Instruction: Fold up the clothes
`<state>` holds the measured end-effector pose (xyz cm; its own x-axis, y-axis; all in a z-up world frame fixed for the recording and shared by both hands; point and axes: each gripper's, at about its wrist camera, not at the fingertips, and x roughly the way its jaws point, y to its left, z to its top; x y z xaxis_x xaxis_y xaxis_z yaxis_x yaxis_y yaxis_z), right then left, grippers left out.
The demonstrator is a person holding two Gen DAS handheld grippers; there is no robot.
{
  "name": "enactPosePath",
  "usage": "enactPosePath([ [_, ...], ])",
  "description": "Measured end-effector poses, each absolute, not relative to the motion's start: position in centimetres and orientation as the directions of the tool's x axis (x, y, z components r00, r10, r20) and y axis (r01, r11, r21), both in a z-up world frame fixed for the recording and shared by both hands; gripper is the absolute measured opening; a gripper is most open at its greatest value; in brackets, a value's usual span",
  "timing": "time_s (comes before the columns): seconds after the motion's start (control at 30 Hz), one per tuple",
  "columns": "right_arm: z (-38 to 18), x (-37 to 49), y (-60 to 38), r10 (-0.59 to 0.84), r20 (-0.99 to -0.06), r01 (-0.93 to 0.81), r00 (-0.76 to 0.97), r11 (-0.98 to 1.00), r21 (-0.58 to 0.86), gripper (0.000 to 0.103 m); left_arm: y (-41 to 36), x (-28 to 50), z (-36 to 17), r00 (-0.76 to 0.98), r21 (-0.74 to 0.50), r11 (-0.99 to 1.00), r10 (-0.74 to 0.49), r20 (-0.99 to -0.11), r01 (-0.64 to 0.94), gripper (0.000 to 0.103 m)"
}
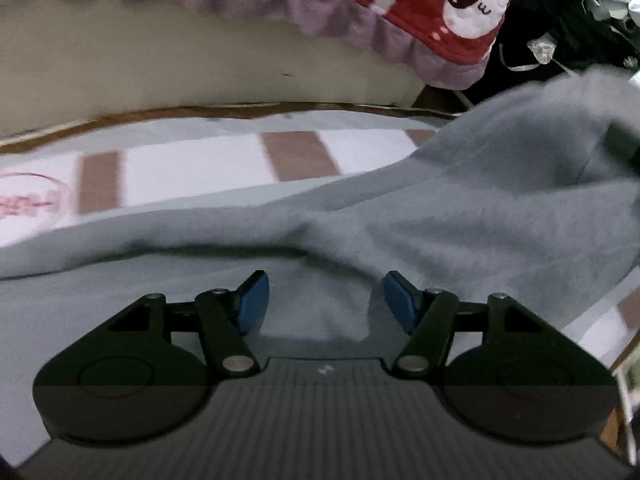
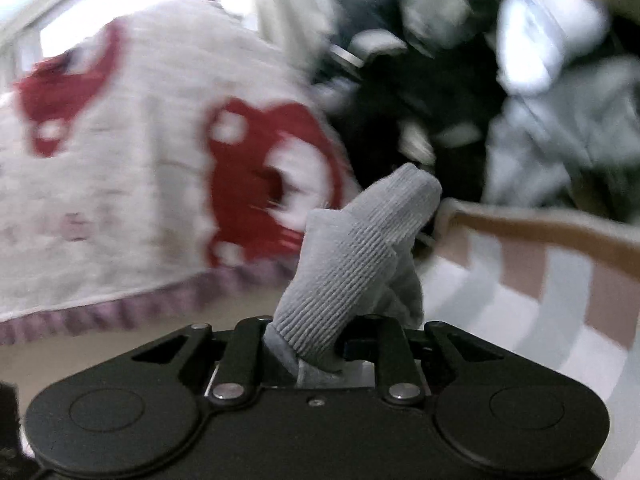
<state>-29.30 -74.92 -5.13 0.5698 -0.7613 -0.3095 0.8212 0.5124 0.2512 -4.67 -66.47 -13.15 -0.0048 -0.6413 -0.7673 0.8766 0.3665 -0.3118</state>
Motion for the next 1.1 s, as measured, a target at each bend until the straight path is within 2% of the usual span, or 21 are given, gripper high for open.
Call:
enactPosePath([
  [0.13,-2.4,-24.9,-69.1,-0.748,-0.273,0.782,0.605,0.623,0.027,0.021,-58.9,-1.0,-11.8,-0.013,-0.328,0.419,-0.599,-0.8,0.847,0.064],
  [0.3,-2.5,-19.8,-63.6,-0.629,-0.283,0.655,0.724,0.755,-0.003,0.021,-45.9,4.4,-11.0,0.117,-0.266,0.553,-0.561,-0.819,0.789,0.064],
  [0.37,-3.3,-17.0,-61.4,-0.586,-0.289,0.601,0.757,0.798,-0.045,0.02,-41.0,5.5,-11.4,0.217,-0.22,0.607,-0.562,-0.798,0.764,0.064],
  [0.43,-4.7,-14.1,-58.4,-0.537,-0.31,0.538,0.785,0.838,-0.089,0.02,-36.7,6.6,-12.8,0.294,-0.228,0.688,-0.553,-0.78,0.689,0.063],
  [0.5,-6.3,-11.2,-55.4,-0.483,-0.338,0.47,0.807,0.874,-0.127,0.02,-36.1,9.0,-14.0,0.251,-0.288,0.735,-0.528,-0.811,0.614,0.062],
  [0.57,-8.4,-8.6,-52.7,-0.432,-0.371,0.407,0.822,0.901,-0.149,0.02,-36.3,10.9,-14.5,0.291,-0.324,0.749,-0.56,-0.776,0.579,0.061],
  [0.7,-14.1,-5.2,-50.2,-0.395,-0.461,0.393,0.795,0.914,-0.105,0.02,-37.5,11.7,-16.0,0.287,-0.33,0.754,-0.557,-0.78,0.568,0.061],
  [0.87,-18.1,-4.4,-48.1,-0.4,-0.509,0.272,0.762,0.911,-0.31,0.021,-38.5,12.2,-16.9,0.271,-0.317,0.745,-0.55,-0.79,0.587,0.061],
  [1.0,-18.2,-4.2,-47.7,-0.367,-0.571,0.209,0.734,0.923,-0.325,0.031,-37.9,12.5,-16.5,0.235,-0.391,0.727,-0.596,-0.767,0.565,0.063],
  [1.03,-17.6,-4.5,-47.9,-0.34,-0.583,0.2,0.738,0.935,-0.292,0.036,-37.6,12.7,-16.2,0.229,-0.416,0.72,-0.614,-0.756,0.556,0.063],
  [1.07,-16.5,-5.0,-48.3,-0.3,-0.592,0.196,0.748,0.952,-0.234,0.048,-37.4,12.8,-15.9,0.223,-0.441,0.709,-0.633,-0.741,0.55,0.064],
  [1.1,-15.4,-5.5,-48.7,-0.259,-0.597,0.191,0.759,0.966,-0.176,0.056,-37.1,12.9,-15.5,0.221,-0.459,0.696,-0.653,-0.724,0.552,0.064],
])
